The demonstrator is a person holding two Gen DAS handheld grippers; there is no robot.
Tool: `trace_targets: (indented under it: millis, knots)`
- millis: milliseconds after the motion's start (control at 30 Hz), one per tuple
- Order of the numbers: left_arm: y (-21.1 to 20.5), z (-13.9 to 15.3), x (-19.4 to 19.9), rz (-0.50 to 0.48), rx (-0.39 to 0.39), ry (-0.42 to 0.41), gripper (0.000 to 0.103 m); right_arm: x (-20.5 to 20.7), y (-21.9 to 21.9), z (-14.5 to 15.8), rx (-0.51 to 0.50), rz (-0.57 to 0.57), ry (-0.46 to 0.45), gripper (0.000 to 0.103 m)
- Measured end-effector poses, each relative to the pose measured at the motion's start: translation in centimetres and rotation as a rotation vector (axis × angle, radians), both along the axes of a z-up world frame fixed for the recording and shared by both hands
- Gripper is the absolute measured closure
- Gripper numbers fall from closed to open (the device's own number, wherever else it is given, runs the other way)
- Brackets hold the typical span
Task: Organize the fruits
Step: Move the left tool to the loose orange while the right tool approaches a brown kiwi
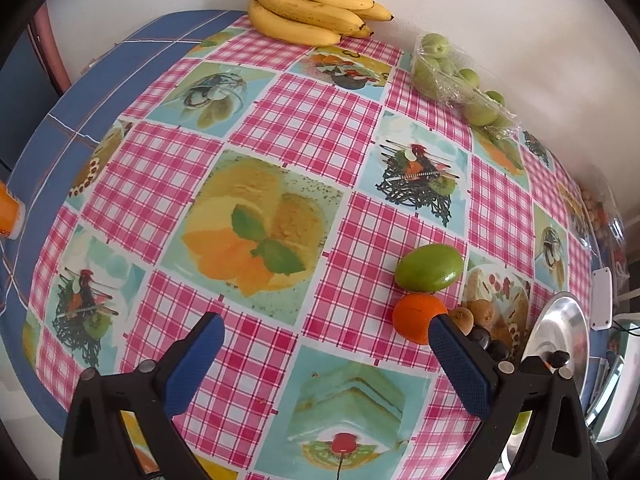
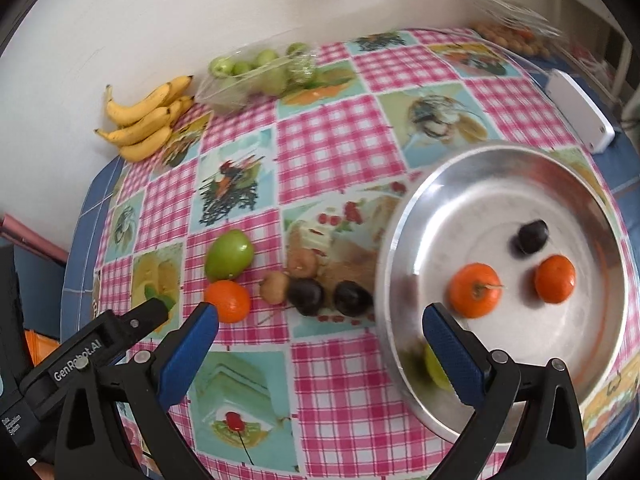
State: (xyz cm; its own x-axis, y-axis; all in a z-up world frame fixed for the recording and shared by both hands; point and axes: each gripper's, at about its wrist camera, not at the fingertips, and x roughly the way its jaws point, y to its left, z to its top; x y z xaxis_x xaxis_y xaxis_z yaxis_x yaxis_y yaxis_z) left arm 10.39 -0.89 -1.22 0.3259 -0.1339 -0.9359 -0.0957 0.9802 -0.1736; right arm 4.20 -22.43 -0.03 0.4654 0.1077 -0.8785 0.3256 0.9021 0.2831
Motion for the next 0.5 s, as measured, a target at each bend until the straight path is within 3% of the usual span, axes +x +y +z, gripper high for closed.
trace_targets:
  millis: [167, 500]
  knots:
    - [-0.1, -0.1, 0.3, 0.006, -0.022, -0.022, 0.0, 0.7, 0.5, -0.4, 0.039, 0.045, -0.002, 0.001]
    - [-0.7, -0.2, 1.2, -0.002, -0.062, -0.062, 0.0, 1.6, 0.0, -0.8, -0.001, 0.039, -0.016, 0.001]
